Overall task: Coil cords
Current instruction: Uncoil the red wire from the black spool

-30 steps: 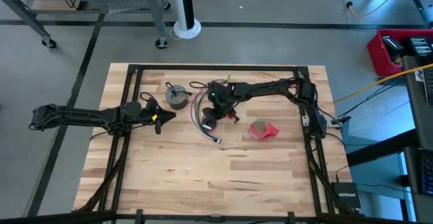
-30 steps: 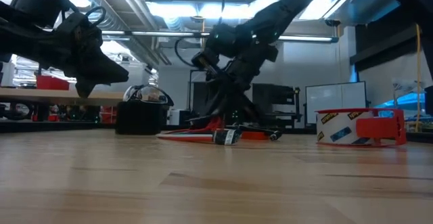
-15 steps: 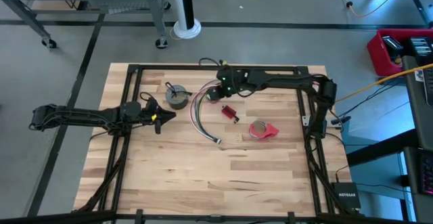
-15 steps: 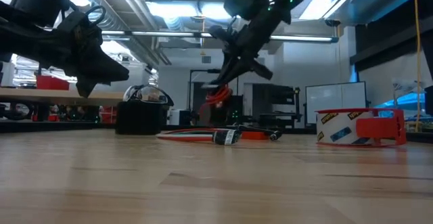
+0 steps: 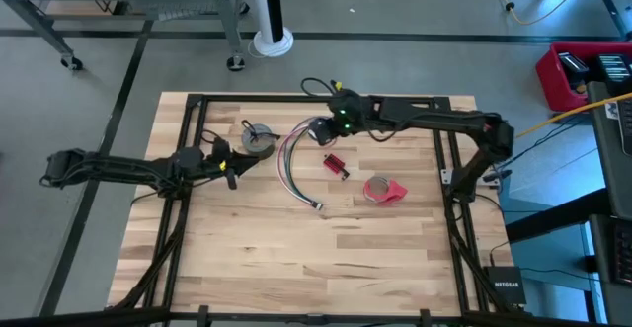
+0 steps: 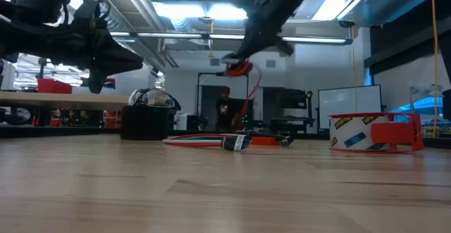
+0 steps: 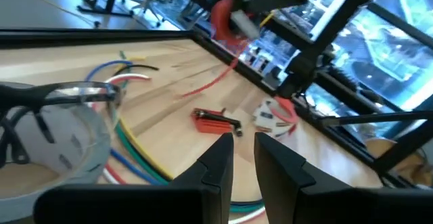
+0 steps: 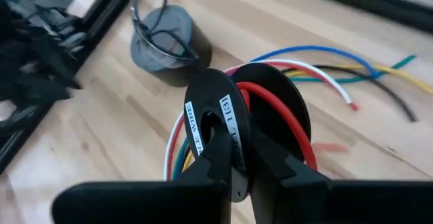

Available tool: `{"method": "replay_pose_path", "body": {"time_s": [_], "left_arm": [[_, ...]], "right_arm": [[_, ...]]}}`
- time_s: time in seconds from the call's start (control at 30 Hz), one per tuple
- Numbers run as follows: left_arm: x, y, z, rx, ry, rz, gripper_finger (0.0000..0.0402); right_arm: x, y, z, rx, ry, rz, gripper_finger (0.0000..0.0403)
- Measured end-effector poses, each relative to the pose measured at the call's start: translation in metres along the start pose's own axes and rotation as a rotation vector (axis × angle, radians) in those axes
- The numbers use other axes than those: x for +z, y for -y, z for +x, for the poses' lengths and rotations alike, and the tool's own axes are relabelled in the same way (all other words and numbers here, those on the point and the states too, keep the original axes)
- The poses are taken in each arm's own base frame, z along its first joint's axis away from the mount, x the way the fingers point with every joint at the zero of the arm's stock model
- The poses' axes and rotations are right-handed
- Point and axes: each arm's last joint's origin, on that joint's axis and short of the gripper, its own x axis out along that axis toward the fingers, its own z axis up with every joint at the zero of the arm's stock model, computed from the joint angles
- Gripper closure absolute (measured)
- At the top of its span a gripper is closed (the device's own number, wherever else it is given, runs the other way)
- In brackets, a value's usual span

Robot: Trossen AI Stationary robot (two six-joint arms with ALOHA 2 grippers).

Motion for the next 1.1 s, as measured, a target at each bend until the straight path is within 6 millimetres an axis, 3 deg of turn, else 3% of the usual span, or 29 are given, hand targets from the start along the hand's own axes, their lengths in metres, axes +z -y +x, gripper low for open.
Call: {"method": "replay_pose_path", "body": {"time_s": [0.23,0.37,0.53,0.73,0.9,1.1], "left_arm": [[-0.003,-0.001,0.007,0.036,0.008,0.004,0.0347],[0.001,0.002,0.014,0.019,0.077,0.031,0.0347],[0.006,0.014,0.036,-0.004,0.083,0.113,0.0347],[0.003,0.035,0.083,-0.012,-0.011,0.347,0.0347],[0.002,0.048,0.119,-0.022,-0.037,0.486,0.0347],[0.005,0.057,0.142,-0.024,-0.023,0.644,0.0347]], "right_arm": [[0.0,-0.008,-0.081,-0.01,0.198,0.01,0.0378],[-0.002,-0.017,-0.106,0.055,0.3,0.021,0.0378],[-0.011,-0.027,-0.099,0.158,0.345,0.021,0.0378],[-0.016,-0.03,-0.084,0.285,0.35,0.046,0.0378],[-0.017,-0.03,-0.082,0.297,0.349,0.045,0.0375],[-0.017,-0.031,-0.083,0.318,0.336,0.04,0.0378]]}}
